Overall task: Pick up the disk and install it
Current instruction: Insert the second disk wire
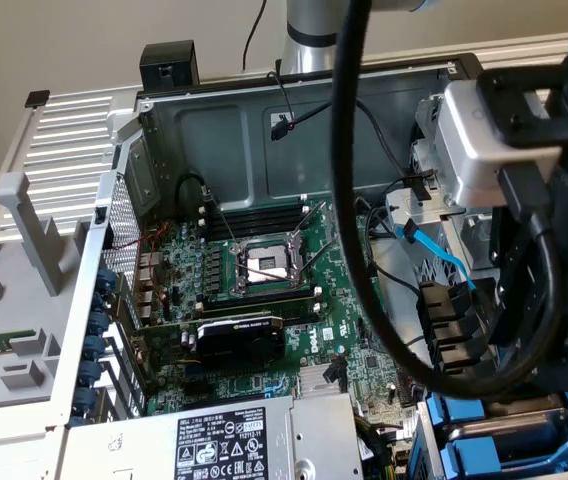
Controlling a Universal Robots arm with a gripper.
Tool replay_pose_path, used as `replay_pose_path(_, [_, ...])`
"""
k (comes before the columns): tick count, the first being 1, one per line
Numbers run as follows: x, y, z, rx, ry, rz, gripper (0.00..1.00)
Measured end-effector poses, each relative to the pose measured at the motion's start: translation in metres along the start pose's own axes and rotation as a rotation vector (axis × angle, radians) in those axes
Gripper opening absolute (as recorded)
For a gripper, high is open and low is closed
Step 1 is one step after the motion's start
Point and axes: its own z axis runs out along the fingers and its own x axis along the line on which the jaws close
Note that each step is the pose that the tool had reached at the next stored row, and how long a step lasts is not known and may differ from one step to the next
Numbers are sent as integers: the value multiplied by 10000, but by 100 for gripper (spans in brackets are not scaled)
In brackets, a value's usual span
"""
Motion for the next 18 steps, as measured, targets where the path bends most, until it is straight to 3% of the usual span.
replay_pose_path(8, [-70,9,-230,15,62,1,31])
replay_pose_path(18, [-70,10,-232,15,62,1,31])
